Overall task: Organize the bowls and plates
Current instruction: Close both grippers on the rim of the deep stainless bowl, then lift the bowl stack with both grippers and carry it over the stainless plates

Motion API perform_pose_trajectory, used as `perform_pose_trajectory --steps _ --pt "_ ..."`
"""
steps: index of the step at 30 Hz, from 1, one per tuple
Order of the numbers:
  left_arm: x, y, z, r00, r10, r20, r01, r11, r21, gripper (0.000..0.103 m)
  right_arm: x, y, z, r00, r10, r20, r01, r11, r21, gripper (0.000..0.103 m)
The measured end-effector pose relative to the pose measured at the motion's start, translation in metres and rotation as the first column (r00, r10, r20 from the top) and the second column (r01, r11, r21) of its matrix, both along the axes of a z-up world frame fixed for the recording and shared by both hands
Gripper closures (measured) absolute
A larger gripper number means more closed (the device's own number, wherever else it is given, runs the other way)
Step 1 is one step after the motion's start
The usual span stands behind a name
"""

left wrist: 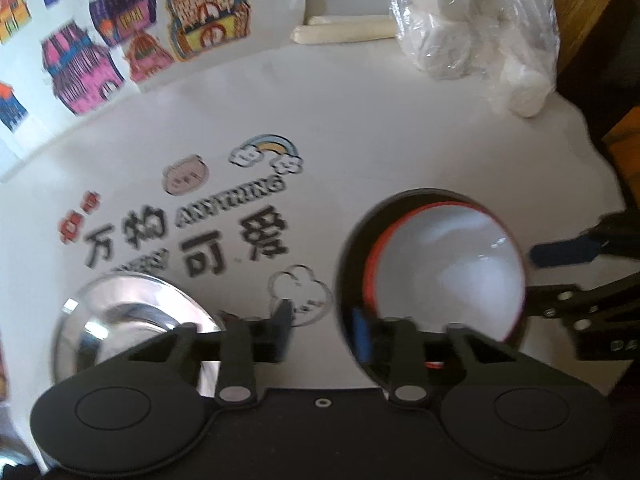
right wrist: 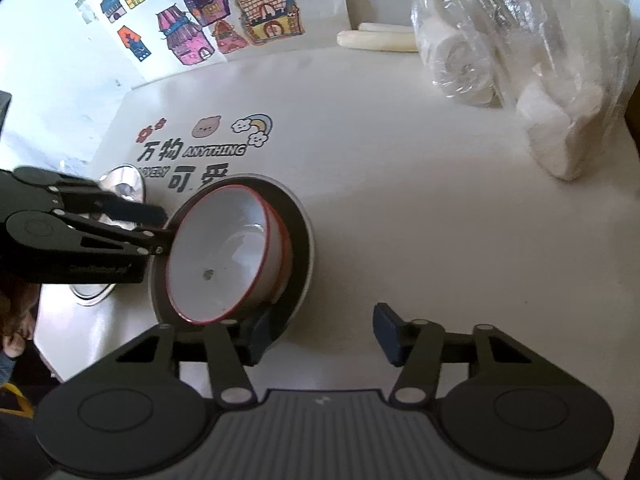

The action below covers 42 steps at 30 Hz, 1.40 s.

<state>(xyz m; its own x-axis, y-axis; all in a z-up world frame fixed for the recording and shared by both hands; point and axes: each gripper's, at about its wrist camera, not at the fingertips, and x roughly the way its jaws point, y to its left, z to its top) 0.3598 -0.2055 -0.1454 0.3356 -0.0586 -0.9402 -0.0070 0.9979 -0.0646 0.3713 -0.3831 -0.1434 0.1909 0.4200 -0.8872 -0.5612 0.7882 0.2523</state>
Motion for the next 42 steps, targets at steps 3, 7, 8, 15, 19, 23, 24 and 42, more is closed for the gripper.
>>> perform_pose_trajectory --steps 3,7,8,15,19,23,24,42 --pt "0.001 -0.001 -0.002 1.000 0.017 -0.006 -0.018 0.999 -0.044 0.095 0.000 0.002 0.001 1.000 0.011 -0.012 -0.010 1.000 0.015 0.061" --pt "0.001 0.001 -0.003 0.999 0.051 -0.011 -0.052 0.997 -0.061 0.095 0.000 0.006 0.002 1.000 0.015 -0.027 -0.015 1.000 0.013 0.067" --pt "0.000 0.002 -0.004 0.997 0.070 -0.015 -0.071 0.995 -0.074 0.095 0.002 0.006 0.002 0.999 0.010 -0.036 -0.009 1.000 0.012 0.067" --pt "0.001 0.009 -0.006 0.991 0.134 -0.030 -0.136 0.984 -0.117 0.096 0.007 0.006 -0.002 0.995 -0.027 -0.095 0.028 1.000 0.014 0.067" --pt "0.001 0.012 -0.007 0.987 0.155 -0.038 -0.158 0.978 -0.134 0.096 0.007 0.006 -0.003 0.991 -0.035 -0.130 0.040 0.999 0.032 0.075" --pt "0.001 0.017 -0.009 0.984 0.171 -0.050 -0.177 0.971 -0.161 0.096 0.009 0.007 -0.005 0.988 -0.033 -0.151 0.040 0.998 0.042 0.082" --pt "0.001 0.018 -0.009 0.984 0.172 -0.052 -0.178 0.970 -0.165 0.097 0.008 0.009 -0.004 0.989 -0.029 -0.144 0.034 0.999 0.037 0.082" --pt "-0.002 0.012 -0.008 0.972 0.231 -0.037 -0.234 0.963 -0.131 0.096 0.009 0.013 -0.006 0.988 -0.023 -0.153 0.026 0.999 0.023 0.082"
